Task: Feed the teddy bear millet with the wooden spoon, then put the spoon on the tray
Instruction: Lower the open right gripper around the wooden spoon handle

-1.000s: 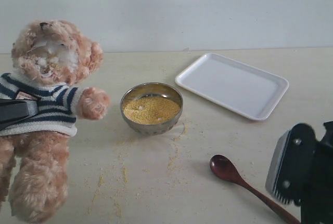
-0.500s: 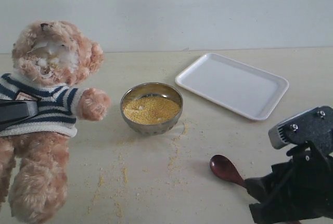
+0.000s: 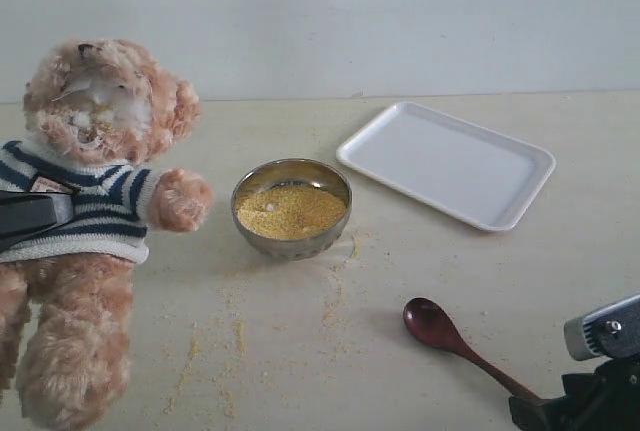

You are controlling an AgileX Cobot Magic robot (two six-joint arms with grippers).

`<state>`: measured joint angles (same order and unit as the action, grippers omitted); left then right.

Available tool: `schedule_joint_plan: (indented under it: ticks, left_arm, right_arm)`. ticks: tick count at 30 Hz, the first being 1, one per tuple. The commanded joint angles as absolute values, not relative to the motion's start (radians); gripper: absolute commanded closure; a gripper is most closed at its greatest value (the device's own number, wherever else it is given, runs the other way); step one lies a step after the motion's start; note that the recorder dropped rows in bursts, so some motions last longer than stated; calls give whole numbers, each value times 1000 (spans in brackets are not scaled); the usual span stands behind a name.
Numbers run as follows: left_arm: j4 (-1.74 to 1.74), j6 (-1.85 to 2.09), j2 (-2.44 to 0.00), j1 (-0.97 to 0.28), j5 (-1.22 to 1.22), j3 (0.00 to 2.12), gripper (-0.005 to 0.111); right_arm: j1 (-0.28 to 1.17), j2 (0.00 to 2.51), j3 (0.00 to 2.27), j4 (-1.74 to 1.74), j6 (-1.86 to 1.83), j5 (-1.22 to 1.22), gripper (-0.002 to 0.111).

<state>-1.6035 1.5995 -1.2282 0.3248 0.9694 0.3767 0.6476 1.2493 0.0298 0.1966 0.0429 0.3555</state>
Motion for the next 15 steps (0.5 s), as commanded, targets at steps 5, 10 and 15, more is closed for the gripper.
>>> schedule_joint_plan:
  ticks: [5,10,15]
  left_arm:
    - [-1634,1617,-1225,325,1060,373,102]
    - [-1634,1630,-1225,325,1067,373,102]
    - [-1634,1630,-1225,325,1092,373,102]
  right_arm:
    - [647,1305,23,168,40,524,52]
    - [647,1390,23,152,53,584,52]
    - [647,1408,65,152,62,484,52]
